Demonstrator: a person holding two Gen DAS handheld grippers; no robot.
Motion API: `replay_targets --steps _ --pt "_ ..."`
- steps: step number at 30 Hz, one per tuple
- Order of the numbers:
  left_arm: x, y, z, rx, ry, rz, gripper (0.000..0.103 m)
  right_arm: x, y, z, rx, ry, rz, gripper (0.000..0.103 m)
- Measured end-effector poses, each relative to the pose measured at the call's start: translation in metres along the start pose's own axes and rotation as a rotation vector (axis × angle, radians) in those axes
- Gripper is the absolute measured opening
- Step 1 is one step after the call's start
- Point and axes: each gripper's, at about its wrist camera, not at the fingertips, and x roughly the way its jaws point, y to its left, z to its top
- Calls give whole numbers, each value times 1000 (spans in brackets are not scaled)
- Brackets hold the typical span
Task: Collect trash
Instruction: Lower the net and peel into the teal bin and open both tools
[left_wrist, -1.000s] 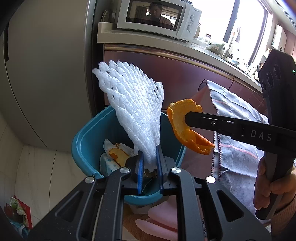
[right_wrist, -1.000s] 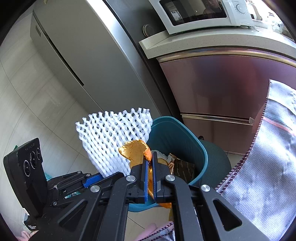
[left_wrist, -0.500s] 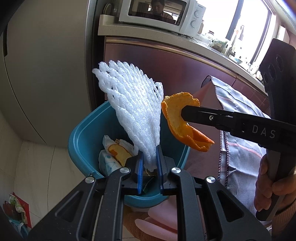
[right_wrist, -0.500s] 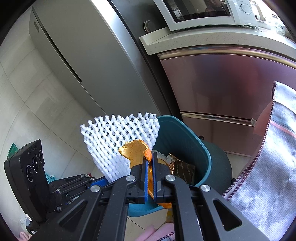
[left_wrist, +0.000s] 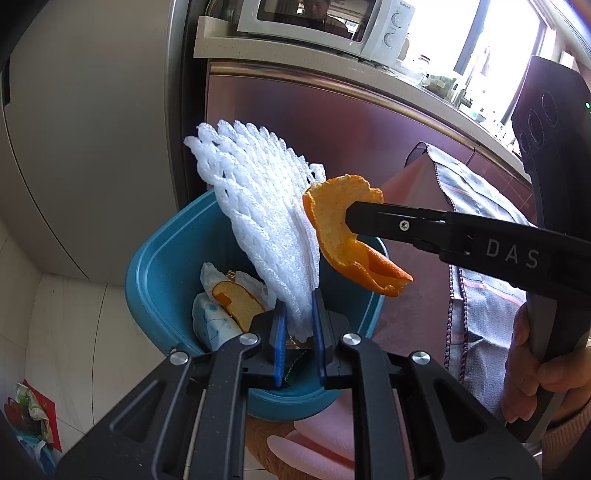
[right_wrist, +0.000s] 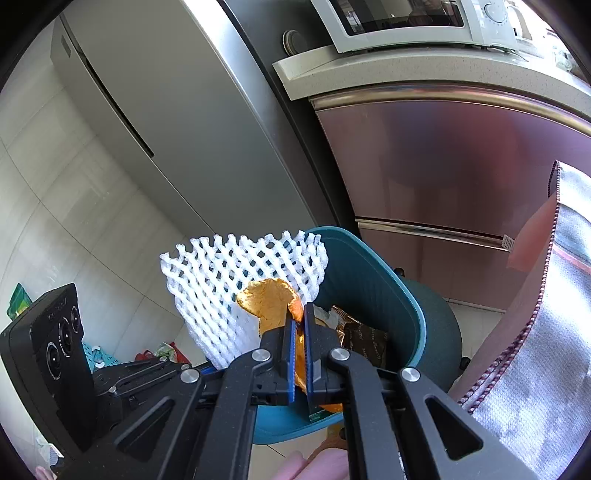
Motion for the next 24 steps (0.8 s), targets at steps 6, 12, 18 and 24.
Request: replay_targets --steps 6,12,18,24 --pt "8 0 -1 -2 14 -2 13 9 -3 0 6 24 -11 3" --pt "15 -1 -2 -1 31 -4 14 14 -6 1 22 43 -20 4" --pt "24 -2 -3 -5 56 -17 14 18 -8 0 38 63 -31 6" --pt "34 -2 -4 -13 79 -25 14 18 -10 -2 46 68 -38 9"
